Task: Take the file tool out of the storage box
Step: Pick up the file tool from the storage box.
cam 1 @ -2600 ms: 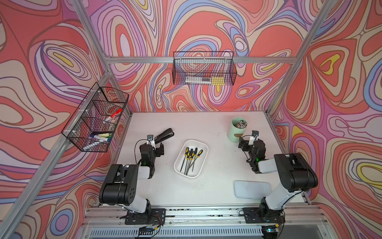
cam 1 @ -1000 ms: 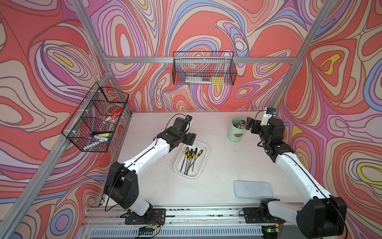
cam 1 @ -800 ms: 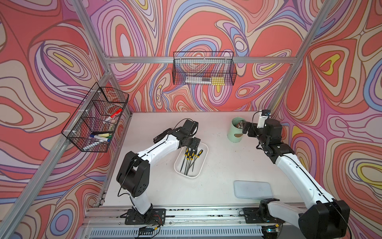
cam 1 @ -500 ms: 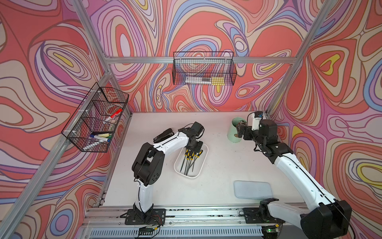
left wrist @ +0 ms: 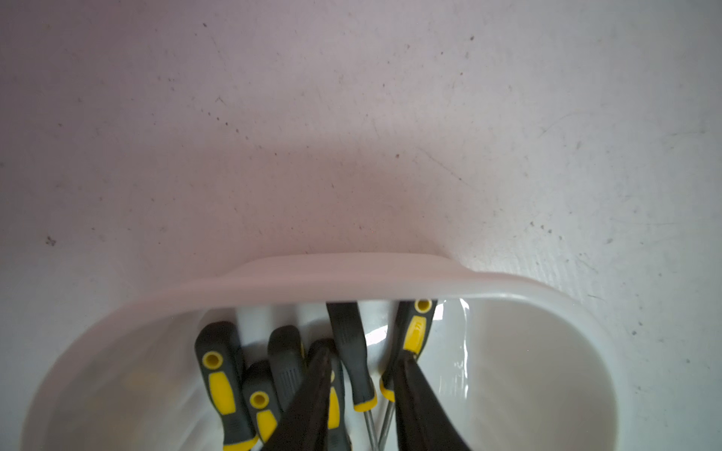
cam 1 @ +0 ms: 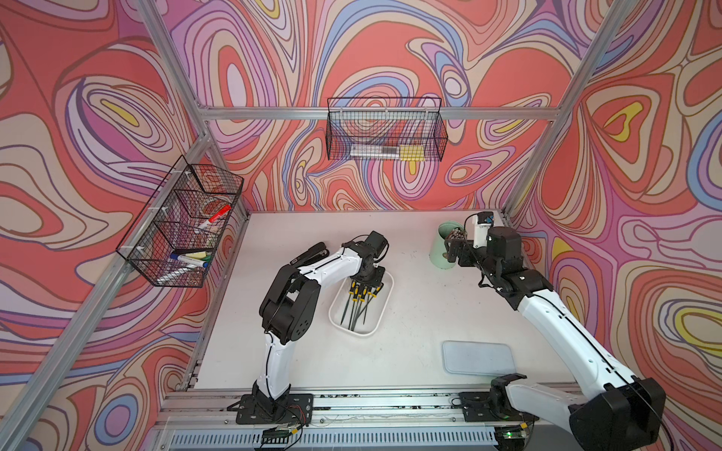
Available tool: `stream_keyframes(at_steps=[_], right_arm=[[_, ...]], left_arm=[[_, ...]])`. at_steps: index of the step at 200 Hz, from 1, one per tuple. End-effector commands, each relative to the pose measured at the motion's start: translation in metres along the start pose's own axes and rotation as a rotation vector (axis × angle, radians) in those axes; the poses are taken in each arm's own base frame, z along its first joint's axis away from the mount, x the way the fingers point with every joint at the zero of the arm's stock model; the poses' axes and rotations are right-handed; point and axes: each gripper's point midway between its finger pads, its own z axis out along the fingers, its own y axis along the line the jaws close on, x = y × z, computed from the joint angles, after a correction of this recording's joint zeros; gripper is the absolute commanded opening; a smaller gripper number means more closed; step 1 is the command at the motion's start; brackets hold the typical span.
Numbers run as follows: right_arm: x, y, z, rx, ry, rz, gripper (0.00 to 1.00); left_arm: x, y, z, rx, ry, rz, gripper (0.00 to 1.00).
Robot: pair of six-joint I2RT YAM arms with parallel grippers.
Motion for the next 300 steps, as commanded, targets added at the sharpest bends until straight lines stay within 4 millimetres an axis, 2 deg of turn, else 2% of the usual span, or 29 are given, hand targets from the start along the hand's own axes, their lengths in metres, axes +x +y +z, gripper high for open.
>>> stream_keyframes(at_steps=[1, 119, 160, 183, 208, 246, 278, 300], right_arm=[[0.005, 0.001, -0.004, 0.001, 0.003, -0.013, 0.97], [0.008, 0.006, -0.004, -0.009, 0.007, -0.022, 0.97], [0.007, 0.008, -0.006, -0.013, 0.003, -0.025, 0.97], [0.007, 0.009, -0.007, -0.019, 0.005, -0.025, 0.97], [0.006, 0.012, -0.010, -0.032, 0.005, -0.028, 0.97], [0.002, 0.030, -0.019, -0.140, 0.005, -0.024, 0.96], [-0.002, 0.061, -0.037, -0.321, 0.018, -0.001, 0.96], [-0.002, 0.089, -0.053, -0.501, 0.043, 0.045, 0.94]], left_arm=[[-0.006, 0.001, 0.003, -0.029, -0.008, -0.016, 0.31], [-0.003, 0.009, 0.029, -0.085, 0.034, -0.033, 0.32], [0.000, 0.009, 0.032, -0.088, 0.053, -0.029, 0.25], [-0.001, 0.007, 0.028, -0.078, 0.051, -0.026, 0.15], [-0.008, 0.004, 0.011, -0.052, 0.012, -0.027, 0.11], [-0.032, -0.010, -0.037, 0.077, -0.117, -0.060, 0.07], [-0.053, -0.021, -0.088, 0.262, -0.239, -0.106, 0.06], [-0.068, -0.029, -0.139, 0.463, -0.360, -0.150, 0.06]])
